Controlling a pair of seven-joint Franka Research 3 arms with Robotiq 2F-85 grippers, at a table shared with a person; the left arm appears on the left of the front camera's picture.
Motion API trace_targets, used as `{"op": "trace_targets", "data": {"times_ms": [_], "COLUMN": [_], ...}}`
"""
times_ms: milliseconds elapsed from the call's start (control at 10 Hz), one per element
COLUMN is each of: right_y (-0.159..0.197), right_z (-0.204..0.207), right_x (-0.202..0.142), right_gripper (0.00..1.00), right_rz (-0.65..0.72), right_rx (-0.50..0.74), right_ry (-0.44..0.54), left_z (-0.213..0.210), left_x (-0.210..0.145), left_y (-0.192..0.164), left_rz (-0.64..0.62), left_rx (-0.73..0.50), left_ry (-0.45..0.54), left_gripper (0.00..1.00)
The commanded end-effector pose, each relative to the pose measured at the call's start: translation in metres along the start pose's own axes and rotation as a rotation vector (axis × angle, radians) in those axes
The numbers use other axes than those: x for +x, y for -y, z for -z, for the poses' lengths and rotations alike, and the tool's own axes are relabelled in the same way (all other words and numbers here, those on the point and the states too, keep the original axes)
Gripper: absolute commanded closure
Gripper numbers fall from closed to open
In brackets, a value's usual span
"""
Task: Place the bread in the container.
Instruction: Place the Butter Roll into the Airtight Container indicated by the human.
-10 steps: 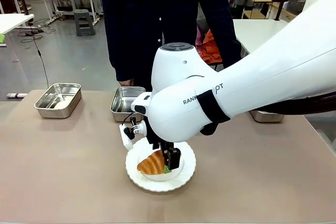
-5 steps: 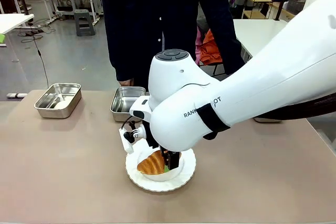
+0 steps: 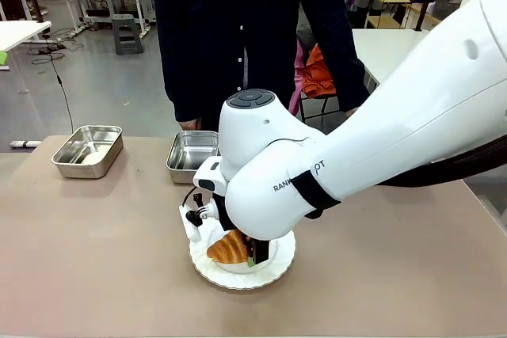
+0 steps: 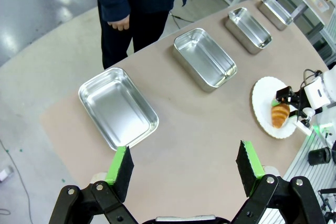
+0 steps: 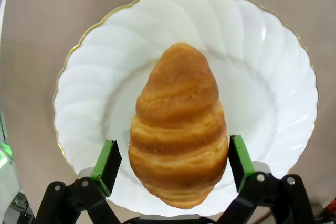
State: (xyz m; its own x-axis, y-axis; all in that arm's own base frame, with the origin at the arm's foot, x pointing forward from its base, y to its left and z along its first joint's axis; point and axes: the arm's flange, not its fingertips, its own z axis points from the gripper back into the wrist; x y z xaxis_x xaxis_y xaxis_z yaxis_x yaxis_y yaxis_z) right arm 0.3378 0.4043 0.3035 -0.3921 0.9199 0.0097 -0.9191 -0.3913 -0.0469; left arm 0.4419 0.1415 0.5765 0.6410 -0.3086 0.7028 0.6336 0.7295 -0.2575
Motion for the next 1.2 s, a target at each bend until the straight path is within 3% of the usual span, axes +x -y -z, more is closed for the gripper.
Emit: {"op": "trace_targets", "data": {"times_ms": [0,200,300,400,500,600,700,1100], "right_y": [0.0076,0.008,0.0079,0.0076,0.0074,0.0079,0.0089,0.0063], "right_z": [0.0061,0.0093,0.0085,0.0061,0.0042,0.0047,0.0033,0.0061], "right_x": [0.0071,0.0076,0.0064,0.0059,0.0051,0.0052,0.0045,0.003], "right_gripper": [0.0,0.0,0.2,0.2,0.4,0.25,0.6,0.6], "right_rz": [0.008,0.002,0.01,0.01,0.009,0.005,0.011,-0.003], "right_rx": [-0.023,-0.029,-0.033,-0.038,-0.038,-0.034,-0.028,-0.009], "right_ry": [-0.023,-0.01,-0.007,-0.01,-0.013,-0.016,0.009,-0.001], "left_z": [-0.0013,-0.0013,-0.0013,-0.0013,-0.0013,-0.0013,-0.0013,-0.0013], "left_x": [-0.0008,-0.0008,-0.0008,-0.0008,-0.0008,-0.0008,-0.0008,-0.0008], "left_y": [-0.0001,-0.0001,-0.0001,-0.0001,-0.0001,-0.0001,-0.0001,-0.0001], "left_rz": [0.007,0.007,0.007,0.007,0.007,0.007,0.007,0.007], "left_rx": [-0.008,-0.008,-0.008,-0.008,-0.008,-0.008,-0.008,-0.008], "left_ry": [0.01,0.01,0.01,0.01,0.01,0.01,0.01,0.01], "left_gripper": [0.0,0.0,0.0,0.0,0.0,0.0,0.0,0.0]}}
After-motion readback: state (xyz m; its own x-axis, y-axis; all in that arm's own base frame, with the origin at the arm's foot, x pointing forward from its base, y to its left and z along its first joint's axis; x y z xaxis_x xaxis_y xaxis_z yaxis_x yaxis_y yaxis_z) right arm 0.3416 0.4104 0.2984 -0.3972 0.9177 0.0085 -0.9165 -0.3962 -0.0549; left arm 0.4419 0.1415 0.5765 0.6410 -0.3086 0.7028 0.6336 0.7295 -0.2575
